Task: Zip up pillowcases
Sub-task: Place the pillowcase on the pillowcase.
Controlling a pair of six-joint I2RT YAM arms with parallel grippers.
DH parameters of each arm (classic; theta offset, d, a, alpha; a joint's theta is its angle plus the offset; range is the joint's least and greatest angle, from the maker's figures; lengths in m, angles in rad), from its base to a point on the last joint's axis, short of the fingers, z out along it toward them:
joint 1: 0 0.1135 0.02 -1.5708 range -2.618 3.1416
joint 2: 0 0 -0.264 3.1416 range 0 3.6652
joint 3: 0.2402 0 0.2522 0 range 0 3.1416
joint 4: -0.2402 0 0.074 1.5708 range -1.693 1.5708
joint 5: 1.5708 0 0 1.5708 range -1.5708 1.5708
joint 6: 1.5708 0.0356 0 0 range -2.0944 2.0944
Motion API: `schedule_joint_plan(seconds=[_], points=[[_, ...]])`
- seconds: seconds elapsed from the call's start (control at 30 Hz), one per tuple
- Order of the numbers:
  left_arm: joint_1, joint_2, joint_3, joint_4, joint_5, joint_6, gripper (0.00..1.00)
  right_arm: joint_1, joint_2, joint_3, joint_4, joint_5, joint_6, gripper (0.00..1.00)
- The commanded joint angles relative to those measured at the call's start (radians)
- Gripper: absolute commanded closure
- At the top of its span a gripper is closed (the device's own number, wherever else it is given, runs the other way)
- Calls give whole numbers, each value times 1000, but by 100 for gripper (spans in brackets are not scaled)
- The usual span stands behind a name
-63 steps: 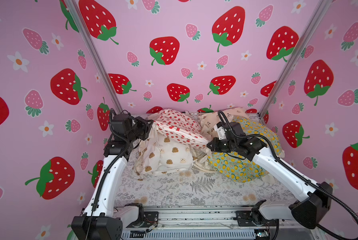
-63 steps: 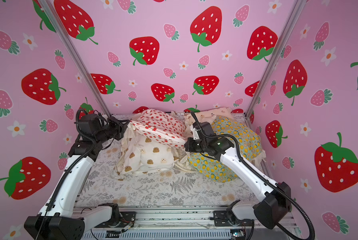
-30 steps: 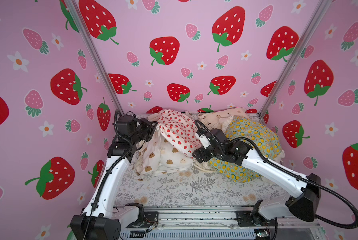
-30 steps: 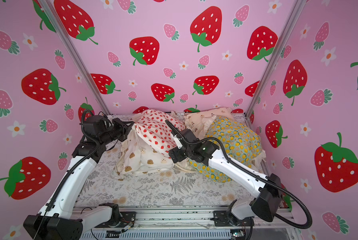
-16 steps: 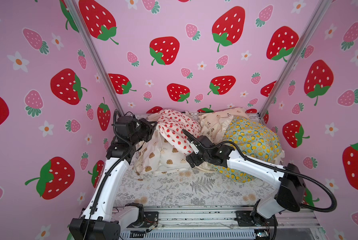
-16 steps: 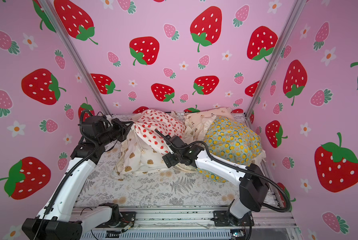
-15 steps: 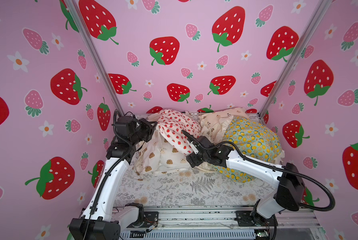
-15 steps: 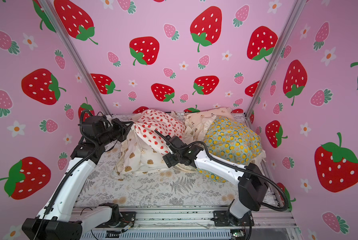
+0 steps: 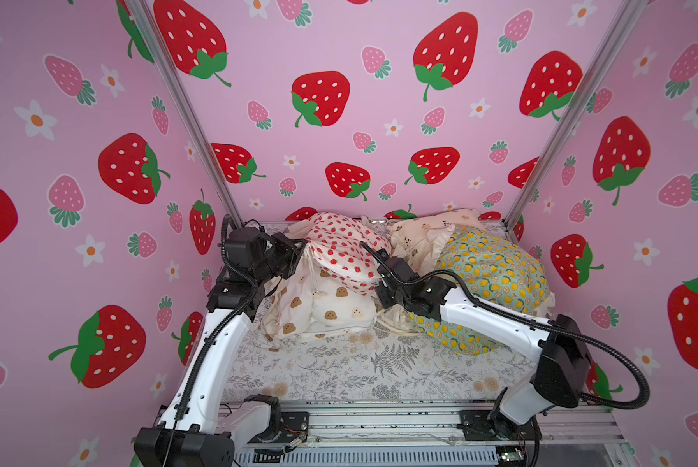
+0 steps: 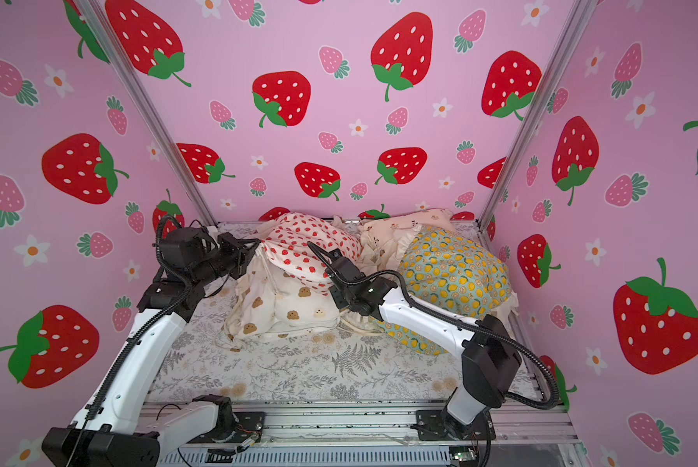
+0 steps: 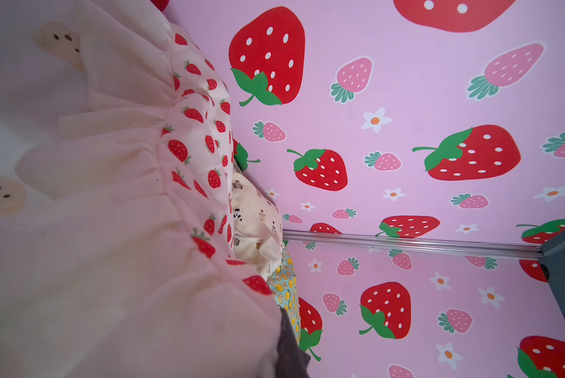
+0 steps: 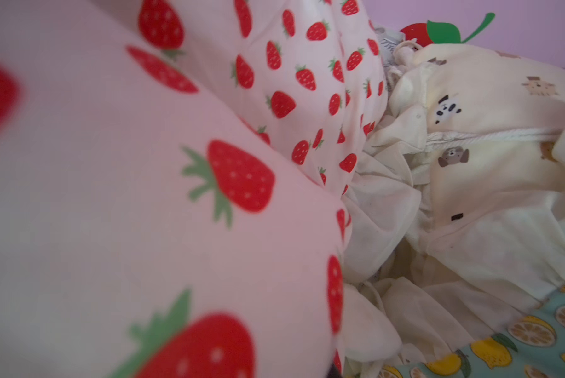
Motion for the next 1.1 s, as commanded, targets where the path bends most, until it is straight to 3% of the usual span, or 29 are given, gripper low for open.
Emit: schedule_joint_plan(seconds=[0.0, 0.13, 0.27, 0.53, 0.73, 0.87, 1.07], points=[[-21, -3, 25, 33, 52, 31, 100, -31, -46, 40, 70, 79, 4, 93], [-52, 26, 47, 56, 82, 44, 100, -76, -84, 72, 116, 73, -5, 96], [-138, 74, 105, 75, 68, 83, 100, -136, -141, 128, 136, 79, -47, 98], [-372, 261, 201, 208, -5, 192, 100, -241, -255, 272, 183, 189, -313, 98], [-513, 479, 172, 397, -26, 219, 100, -269, -356, 184, 163, 312, -442, 95], [-602, 590, 194, 400, -67, 235, 100, -334, -426, 6, 97, 351, -319, 93], [-642, 623, 165, 345, -62, 233, 100, -455, -421, -173, -39, 239, -76, 87]])
